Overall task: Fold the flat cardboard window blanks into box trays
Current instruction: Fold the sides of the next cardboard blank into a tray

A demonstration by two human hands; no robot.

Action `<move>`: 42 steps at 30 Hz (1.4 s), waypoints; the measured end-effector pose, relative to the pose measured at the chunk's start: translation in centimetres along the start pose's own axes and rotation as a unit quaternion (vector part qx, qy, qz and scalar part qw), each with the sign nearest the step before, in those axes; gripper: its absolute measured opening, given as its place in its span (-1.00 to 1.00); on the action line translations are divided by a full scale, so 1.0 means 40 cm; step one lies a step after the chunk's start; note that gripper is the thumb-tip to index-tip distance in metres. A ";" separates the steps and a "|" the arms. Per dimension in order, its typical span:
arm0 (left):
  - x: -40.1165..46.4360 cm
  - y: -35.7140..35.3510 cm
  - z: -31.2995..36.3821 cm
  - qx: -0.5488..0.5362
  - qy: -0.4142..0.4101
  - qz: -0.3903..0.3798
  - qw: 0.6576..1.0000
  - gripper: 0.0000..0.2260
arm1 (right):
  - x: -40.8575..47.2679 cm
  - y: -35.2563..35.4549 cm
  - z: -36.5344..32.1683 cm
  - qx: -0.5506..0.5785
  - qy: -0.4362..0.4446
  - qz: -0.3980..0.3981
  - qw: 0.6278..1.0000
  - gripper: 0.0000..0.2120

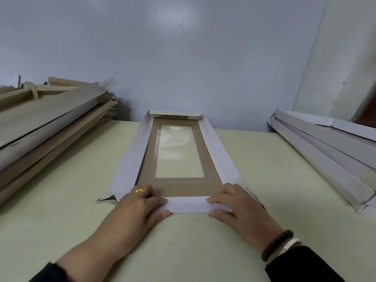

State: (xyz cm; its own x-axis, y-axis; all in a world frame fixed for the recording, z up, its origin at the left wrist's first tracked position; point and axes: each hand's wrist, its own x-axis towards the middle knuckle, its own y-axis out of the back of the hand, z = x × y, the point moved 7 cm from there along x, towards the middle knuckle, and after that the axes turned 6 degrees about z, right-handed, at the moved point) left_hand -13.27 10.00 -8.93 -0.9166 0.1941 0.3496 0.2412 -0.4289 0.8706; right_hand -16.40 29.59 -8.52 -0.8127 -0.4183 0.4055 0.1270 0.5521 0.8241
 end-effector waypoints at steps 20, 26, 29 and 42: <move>0.082 -0.055 -0.025 0.199 0.042 -0.027 0.979 -0.18 | 0.062 -0.075 0.008 -0.167 -0.011 -0.060 0.984 -0.56; 0.071 -0.075 -0.049 0.137 0.071 -0.099 0.983 -0.47 | 0.053 -0.108 0.043 -0.127 -0.050 -0.112 0.984 -0.51; 0.069 -0.064 -0.044 0.139 0.065 -0.081 0.985 -0.49 | 0.057 -0.094 0.042 -0.110 -0.041 -0.086 0.989 -0.52; 0.023 0.029 0.044 0.070 -0.030 0.031 0.997 -0.81 | 0.016 0.007 -0.045 -0.086 -0.004 0.026 0.996 -0.62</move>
State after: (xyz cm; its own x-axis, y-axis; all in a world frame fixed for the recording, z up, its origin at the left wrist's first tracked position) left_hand -13.29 11.24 -6.98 -0.8790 0.2246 0.4206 0.3426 -0.3160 0.8848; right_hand -15.88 28.19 -7.32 -0.8067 -0.3871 0.4465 0.2640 0.4399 0.8583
